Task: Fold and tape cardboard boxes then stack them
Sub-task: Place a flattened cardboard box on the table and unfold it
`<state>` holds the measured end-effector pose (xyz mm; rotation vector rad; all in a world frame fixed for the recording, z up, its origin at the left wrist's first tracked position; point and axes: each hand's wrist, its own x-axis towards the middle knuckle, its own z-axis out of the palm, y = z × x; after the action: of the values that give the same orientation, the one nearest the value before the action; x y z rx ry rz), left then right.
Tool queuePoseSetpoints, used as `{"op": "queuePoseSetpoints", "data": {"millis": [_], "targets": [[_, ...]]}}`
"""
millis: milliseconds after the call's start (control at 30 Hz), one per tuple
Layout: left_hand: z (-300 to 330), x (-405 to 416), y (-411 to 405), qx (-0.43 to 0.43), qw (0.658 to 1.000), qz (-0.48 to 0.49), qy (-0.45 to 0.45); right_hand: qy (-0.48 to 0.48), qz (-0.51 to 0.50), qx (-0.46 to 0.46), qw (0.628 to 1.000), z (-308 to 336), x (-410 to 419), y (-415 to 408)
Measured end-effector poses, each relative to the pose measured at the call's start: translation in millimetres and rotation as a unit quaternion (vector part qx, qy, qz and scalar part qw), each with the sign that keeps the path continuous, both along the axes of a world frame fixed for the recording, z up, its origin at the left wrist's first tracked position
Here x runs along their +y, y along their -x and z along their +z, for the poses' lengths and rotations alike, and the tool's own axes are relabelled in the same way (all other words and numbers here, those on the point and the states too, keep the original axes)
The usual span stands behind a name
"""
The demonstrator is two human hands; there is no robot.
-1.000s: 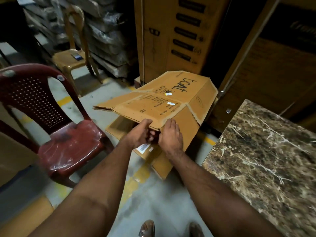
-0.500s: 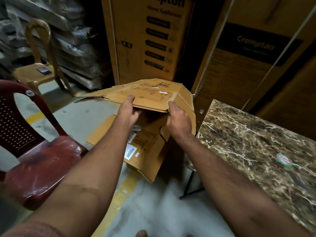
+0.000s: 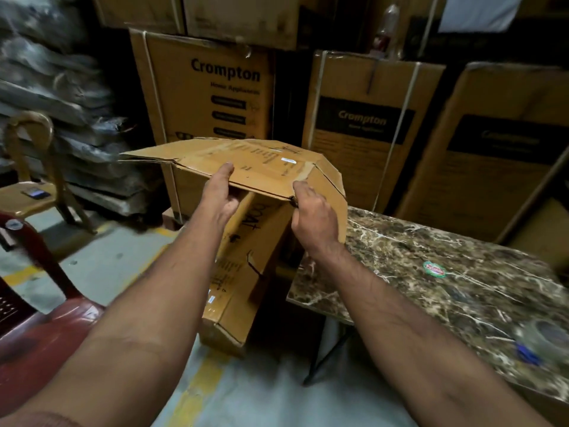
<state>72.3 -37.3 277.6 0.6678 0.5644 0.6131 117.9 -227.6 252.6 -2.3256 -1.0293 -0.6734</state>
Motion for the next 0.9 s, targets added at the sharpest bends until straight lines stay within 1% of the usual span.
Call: {"op": "queuePoseSetpoints", "data": {"millis": [267, 367, 433, 500, 567, 600, 700, 800, 867, 900], "targets": [[17.2, -122.2, -9.8, -0.009, 0.992, -0.113, -0.058, -0.041, -0.072, -0.014, 0.996, -10.6, -130.7, 22.0], [6.9, -172.0, -18.8, 0.015, 0.981, -0.176, -0.084, -0.026, -0.103, 0.005, 0.994, -31.8, -186.7, 30.1], [-2.4, -207.5, -27.3, 0.036, 0.969, -0.215, -0.116, 0.004, -0.124, 0.023, 0.992, -47.9, -224.2, 33.5], [-11.4, -240.2, -36.9, 0.065, 0.955, -0.234, -0.168, 0.06, -0.14, 0.068, 0.986, -61.6, -254.6, 37.1], [-24.7, -273.4, -48.1, 0.08, 0.942, -0.247, -0.212, 0.114, -0.151, 0.147, 0.971, -75.7, -282.7, 37.0], [-30.5, -289.1, -50.3, 0.087, 0.936, -0.256, -0.223, 0.126, -0.152, 0.189, 0.962, -81.9, -294.1, 36.4], [-44.9, -324.3, -53.3, 0.103, 0.917, -0.299, -0.244, 0.125, -0.157, 0.298, 0.933, -90.3, -318.8, 34.5], [-43.4, -346.0, -52.4, 0.121, 0.894, -0.327, -0.28, 0.134, -0.145, 0.36, 0.912, -91.8, -338.5, 22.5], [-44.3, -350.4, -52.5, 0.119, 0.877, -0.34, -0.318, 0.122, -0.098, 0.416, 0.896, -85.7, -345.4, 14.1], [-46.5, -354.0, -49.5, 0.115, 0.869, -0.344, -0.338, 0.09, -0.071, 0.451, 0.885, -80.3, -349.4, 12.7]]}}
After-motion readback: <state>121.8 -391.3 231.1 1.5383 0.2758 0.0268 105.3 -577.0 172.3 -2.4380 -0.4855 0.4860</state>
